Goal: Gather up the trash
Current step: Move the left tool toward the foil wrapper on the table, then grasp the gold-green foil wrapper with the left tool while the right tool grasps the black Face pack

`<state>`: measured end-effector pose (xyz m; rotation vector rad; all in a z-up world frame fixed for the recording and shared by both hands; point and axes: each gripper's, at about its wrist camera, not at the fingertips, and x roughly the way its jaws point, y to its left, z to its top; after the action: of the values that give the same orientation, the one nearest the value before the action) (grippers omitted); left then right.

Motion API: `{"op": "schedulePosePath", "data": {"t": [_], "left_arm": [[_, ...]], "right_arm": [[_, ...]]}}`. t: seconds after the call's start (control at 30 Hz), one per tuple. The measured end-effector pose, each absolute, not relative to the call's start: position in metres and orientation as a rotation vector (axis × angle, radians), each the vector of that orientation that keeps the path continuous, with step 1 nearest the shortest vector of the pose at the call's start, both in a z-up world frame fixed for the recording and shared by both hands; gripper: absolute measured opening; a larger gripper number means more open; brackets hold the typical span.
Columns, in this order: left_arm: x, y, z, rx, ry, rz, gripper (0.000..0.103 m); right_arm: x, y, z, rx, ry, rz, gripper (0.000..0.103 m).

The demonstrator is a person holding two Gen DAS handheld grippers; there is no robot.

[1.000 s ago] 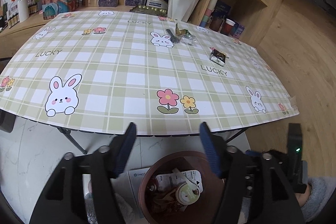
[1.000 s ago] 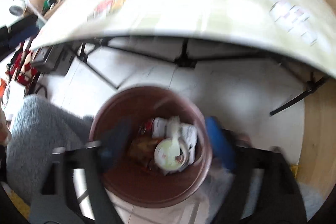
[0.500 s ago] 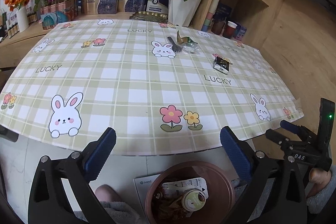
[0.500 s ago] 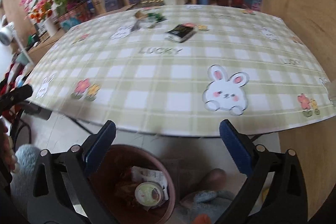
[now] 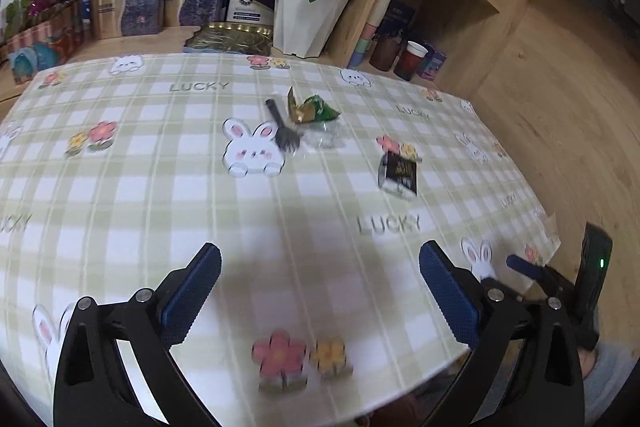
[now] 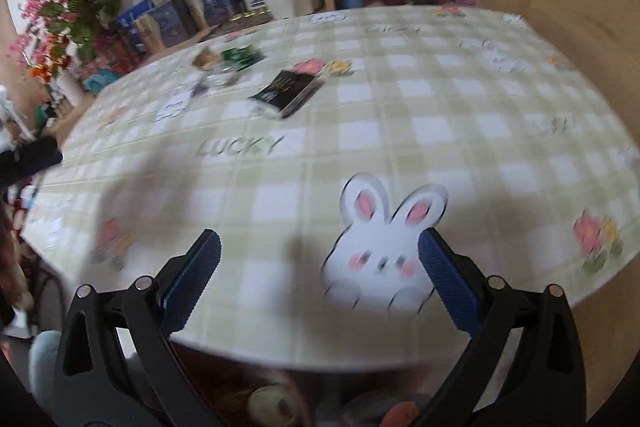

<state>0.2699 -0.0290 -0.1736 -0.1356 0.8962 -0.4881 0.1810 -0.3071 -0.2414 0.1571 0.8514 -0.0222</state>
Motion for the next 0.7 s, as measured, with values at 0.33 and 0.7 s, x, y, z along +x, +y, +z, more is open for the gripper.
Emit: {"op": "schedulePosePath", "data": {"t": [0.33,0.7], "left_arm": [[0.423,-0.069,-0.199,-0.169,0.935,-0.429,0.076],[0.479,-0.143,-0.235,0.178,0.924,-0.456,0.049]], "right_arm": [[0.234,-0.322,-0.244,0.184,0.83,-0.069,0.097],[0.248,-0.319,-0.247,0.229,0.831,-0.036,0.097]]}}
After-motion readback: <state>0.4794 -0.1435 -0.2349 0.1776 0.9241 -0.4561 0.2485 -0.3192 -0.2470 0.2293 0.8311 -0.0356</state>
